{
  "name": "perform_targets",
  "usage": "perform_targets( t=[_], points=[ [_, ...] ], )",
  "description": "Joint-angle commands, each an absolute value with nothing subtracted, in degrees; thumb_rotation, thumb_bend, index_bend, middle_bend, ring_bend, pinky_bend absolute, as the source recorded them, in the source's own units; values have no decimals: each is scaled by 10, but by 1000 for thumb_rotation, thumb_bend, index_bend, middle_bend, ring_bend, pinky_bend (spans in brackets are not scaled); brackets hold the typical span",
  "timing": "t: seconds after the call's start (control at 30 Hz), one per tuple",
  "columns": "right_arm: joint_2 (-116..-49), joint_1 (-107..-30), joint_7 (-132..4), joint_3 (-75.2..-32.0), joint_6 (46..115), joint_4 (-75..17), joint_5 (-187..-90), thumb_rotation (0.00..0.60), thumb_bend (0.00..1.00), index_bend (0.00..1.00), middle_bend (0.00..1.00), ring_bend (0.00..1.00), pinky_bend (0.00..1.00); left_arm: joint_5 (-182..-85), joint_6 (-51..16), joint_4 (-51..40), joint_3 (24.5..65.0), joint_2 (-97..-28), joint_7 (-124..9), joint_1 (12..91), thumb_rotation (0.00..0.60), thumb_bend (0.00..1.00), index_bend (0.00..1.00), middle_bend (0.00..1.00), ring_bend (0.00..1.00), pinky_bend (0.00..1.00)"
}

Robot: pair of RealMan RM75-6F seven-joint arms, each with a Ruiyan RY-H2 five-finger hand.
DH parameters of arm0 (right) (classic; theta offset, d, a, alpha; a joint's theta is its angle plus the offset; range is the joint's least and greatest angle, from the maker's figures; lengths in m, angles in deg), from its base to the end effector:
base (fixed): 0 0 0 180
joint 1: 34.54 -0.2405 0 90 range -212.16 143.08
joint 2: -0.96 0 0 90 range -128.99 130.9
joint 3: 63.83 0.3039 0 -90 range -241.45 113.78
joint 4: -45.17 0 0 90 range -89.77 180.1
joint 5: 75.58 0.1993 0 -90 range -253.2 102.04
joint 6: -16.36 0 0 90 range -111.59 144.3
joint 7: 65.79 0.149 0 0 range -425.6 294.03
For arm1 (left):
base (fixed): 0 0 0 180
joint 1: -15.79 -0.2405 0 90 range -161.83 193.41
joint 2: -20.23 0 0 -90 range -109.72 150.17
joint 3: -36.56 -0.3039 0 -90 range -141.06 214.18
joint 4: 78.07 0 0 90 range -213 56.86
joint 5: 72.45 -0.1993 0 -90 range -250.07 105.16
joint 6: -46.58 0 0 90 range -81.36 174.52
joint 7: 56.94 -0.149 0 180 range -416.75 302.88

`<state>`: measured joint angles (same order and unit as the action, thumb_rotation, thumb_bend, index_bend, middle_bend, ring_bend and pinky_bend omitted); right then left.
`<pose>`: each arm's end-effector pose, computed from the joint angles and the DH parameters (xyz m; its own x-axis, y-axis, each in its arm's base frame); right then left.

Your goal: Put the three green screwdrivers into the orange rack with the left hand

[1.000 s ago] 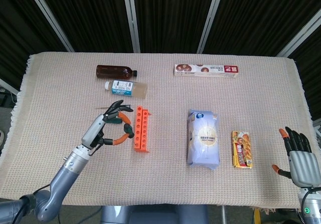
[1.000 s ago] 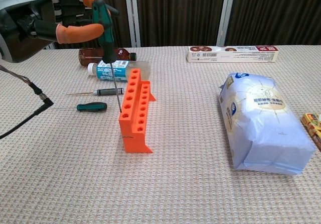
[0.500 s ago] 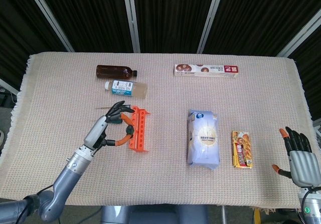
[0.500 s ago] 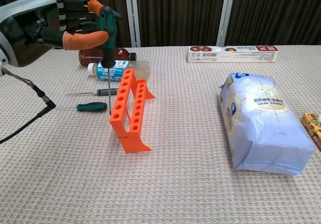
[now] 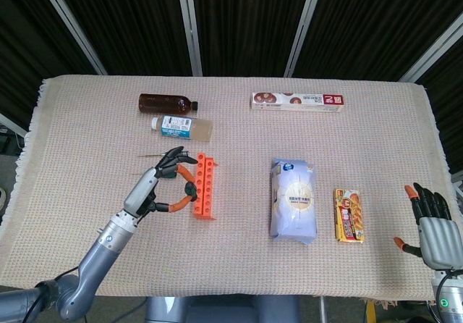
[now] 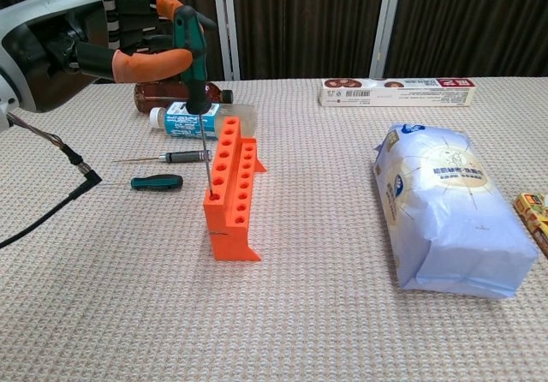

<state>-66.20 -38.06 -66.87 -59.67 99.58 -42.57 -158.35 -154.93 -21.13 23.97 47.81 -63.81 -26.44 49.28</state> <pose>-0.3739 -0.1854 0.1803 0.4291 -0.0209 0.9030 -0.9002 0.0724 0.4294 -0.1404 0.3130 0.0471 -0.4522 0.4464 0.7722 0.7464 -0.2846 0.6016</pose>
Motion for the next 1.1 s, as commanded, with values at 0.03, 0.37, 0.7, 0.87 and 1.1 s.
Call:
perform_targets(
  t=[0.03,0.37,0.7,0.87,1.1],
  points=[
    [-662,-381,-668,-596,995,-425,-1583,600,0,0,0,0,0,-1546,-210,239,481,-639,-266,494,600,498,643,211,0,0],
    [-662,-381,-664,-596,993,-422,-1581,600,0,0,0,0,0,-1535,-201,224,480,-654,-281,499,600,498,643,211,0,0],
    [-663,-381,-660,-596,992,-418,-1579,600,0,0,0,0,0,-1543,-204,211,471,-664,-262,493,600,499,654,211,0,0],
    [-664,-381,-659,-596,991,-416,-1578,600,0,0,0,0,0,-1554,-208,187,457,-678,-249,488,600,500,662,211,0,0],
    [-663,-383,-664,-595,986,-420,-1576,600,0,0,0,0,0,-1555,-205,162,442,-693,-232,481,600,491,682,212,0,0]
  ],
)
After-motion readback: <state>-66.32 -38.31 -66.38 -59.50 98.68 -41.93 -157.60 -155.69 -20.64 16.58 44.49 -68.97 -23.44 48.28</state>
